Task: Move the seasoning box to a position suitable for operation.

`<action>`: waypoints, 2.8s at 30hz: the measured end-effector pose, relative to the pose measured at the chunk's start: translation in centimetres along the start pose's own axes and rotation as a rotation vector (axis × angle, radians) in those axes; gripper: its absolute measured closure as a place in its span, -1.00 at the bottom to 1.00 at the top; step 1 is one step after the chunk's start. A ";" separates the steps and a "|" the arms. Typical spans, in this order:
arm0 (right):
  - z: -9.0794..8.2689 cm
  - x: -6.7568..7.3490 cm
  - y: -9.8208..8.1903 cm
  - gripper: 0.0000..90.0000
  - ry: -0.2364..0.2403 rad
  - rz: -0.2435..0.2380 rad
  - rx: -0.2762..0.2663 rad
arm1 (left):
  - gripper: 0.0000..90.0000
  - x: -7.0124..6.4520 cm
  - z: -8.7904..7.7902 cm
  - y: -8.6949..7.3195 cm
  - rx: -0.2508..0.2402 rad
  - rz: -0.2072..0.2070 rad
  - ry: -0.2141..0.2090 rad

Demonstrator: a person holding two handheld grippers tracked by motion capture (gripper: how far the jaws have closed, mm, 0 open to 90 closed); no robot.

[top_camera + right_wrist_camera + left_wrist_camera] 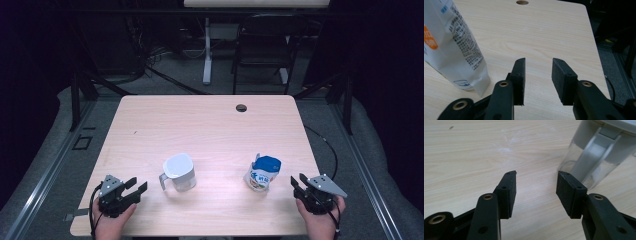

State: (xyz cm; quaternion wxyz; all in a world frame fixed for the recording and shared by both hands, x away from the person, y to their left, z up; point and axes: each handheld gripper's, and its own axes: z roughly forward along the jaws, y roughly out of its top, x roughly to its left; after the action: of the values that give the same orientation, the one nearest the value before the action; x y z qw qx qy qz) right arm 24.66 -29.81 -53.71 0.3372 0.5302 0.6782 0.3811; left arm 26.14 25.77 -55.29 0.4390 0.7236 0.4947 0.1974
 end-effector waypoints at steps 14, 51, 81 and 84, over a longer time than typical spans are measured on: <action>-0.5 0.5 -0.3 0.29 0.065 -0.013 0.014 | 0.03 -3.2 0.6 0.2 0.006 0.080 -0.026; -1.6 0.4 -0.8 0.15 0.108 0.024 0.001 | 0.49 -5.8 4.2 1.6 0.046 0.112 0.071; -2.7 0.7 -0.7 0.37 0.182 -0.006 -0.002 | 0.57 -4.2 4.6 2.7 0.077 0.196 0.010; -2.8 1.1 -0.5 0.45 0.197 -0.018 0.002 | 0.57 -4.3 4.6 2.7 0.078 0.199 0.009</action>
State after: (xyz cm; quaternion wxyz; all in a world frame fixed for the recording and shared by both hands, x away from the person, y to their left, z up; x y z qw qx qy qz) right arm 21.75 -29.22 -52.89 0.2715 0.4845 0.7132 0.4277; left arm 29.02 19.62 -54.88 0.3867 0.7848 0.4295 0.2238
